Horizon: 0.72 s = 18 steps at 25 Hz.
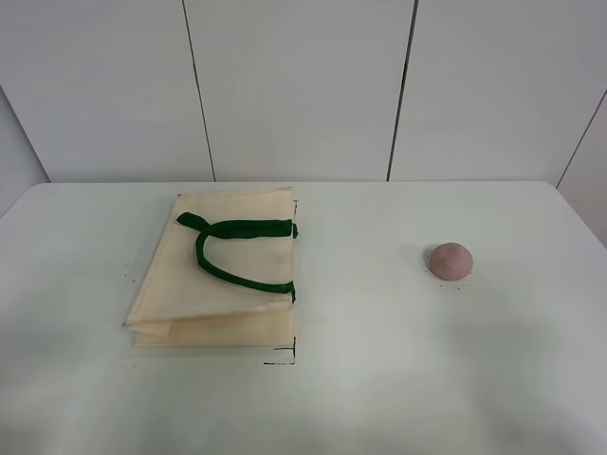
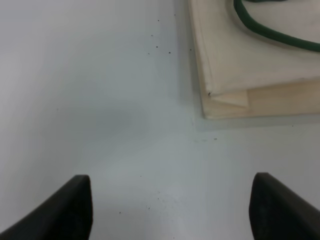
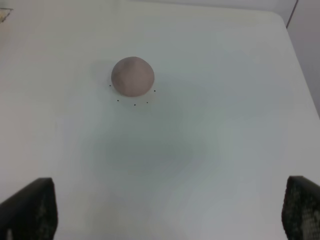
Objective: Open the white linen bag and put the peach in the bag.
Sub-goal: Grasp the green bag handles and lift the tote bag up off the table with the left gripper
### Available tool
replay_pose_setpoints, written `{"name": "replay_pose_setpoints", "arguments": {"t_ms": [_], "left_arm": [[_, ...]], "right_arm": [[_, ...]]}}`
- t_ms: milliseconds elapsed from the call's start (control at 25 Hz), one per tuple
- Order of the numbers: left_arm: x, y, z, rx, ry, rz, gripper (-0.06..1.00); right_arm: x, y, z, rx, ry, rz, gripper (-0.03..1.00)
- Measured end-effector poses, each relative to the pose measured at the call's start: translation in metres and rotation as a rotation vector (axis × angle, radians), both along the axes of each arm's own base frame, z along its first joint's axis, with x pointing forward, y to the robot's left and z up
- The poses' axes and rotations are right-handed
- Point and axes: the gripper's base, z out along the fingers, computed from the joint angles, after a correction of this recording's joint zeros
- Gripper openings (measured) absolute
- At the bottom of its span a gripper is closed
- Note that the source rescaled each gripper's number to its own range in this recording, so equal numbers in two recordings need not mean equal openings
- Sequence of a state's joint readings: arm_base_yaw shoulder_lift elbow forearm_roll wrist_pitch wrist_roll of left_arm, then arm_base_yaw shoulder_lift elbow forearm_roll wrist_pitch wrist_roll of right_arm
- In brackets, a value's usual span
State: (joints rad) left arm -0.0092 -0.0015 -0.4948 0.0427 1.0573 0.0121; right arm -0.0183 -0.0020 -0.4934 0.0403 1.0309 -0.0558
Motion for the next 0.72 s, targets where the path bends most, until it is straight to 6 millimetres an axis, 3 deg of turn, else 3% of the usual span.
{"name": "replay_pose_setpoints", "arguments": {"t_ms": [200, 360, 560, 720], "left_arm": [[0.000, 0.000, 0.001, 0.000, -0.008, 0.000, 0.92], [0.007, 0.000, 0.020, 0.000, 0.019, 0.000, 0.93], [0.052, -0.001, 0.050, 0.002, 0.169, -0.001, 0.99], [0.111, -0.001, 0.067, 0.007, 0.307, -0.001, 1.00]], "right_arm": [[0.000, 0.000, 0.000, 0.000, 0.000, 0.000, 1.00], [0.000, 0.000, 0.000, 0.000, 0.000, 0.000, 1.00], [0.000, 0.000, 0.000, 0.000, 0.000, 0.000, 1.00], [0.000, 0.000, 0.000, 0.000, 0.000, 0.000, 1.00]]}}
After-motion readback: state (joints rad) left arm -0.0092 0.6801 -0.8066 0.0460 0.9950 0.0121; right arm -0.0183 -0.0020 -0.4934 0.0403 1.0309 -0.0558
